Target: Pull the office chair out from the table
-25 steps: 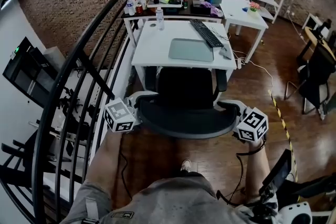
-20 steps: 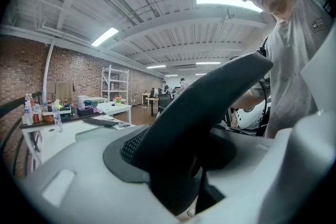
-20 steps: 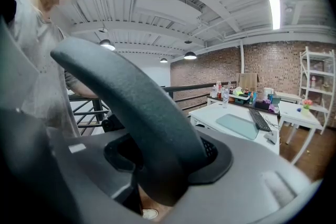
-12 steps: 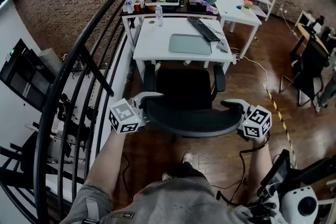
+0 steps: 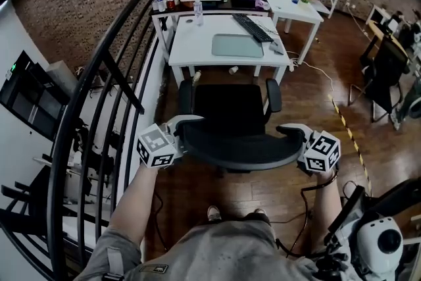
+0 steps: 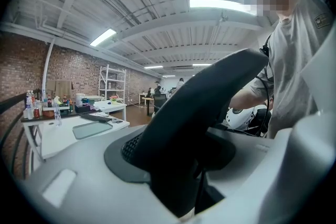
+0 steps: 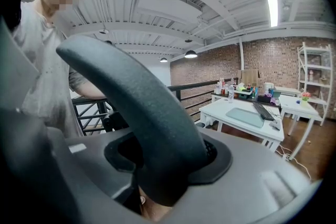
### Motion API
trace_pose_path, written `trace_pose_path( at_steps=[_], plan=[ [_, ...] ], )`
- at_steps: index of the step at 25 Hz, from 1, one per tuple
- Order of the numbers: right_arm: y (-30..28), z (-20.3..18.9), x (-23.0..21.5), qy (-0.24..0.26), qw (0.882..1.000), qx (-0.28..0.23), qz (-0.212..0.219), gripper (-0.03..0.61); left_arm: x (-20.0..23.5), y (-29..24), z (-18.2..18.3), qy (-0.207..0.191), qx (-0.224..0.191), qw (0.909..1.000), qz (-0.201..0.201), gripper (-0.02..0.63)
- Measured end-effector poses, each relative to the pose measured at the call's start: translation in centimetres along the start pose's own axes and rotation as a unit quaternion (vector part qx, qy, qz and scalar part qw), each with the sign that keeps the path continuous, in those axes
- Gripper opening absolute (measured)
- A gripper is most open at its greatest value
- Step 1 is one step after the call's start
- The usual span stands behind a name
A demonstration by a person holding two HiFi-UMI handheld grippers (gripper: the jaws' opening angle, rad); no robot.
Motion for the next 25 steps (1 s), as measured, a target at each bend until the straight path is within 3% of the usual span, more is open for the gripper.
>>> trace_pose_path(
  at_steps=[25],
  plan=[
    [6.4, -3.3, 8.5, 0.034, 0.999, -0.02, 0.035, 0.209, -12.1, 1.9, -1.2, 0.003, -0.003, 0.999, 0.045, 0.239]
  ],
)
Point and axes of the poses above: the fingertips, and each gripper's own axes: y backward along the fingers, x to its left, z out of its top, the point moved 5 cm from there along y, backward along the fingers, and after that the axes turned 8 degrees about -x, right-handed, at the moved point
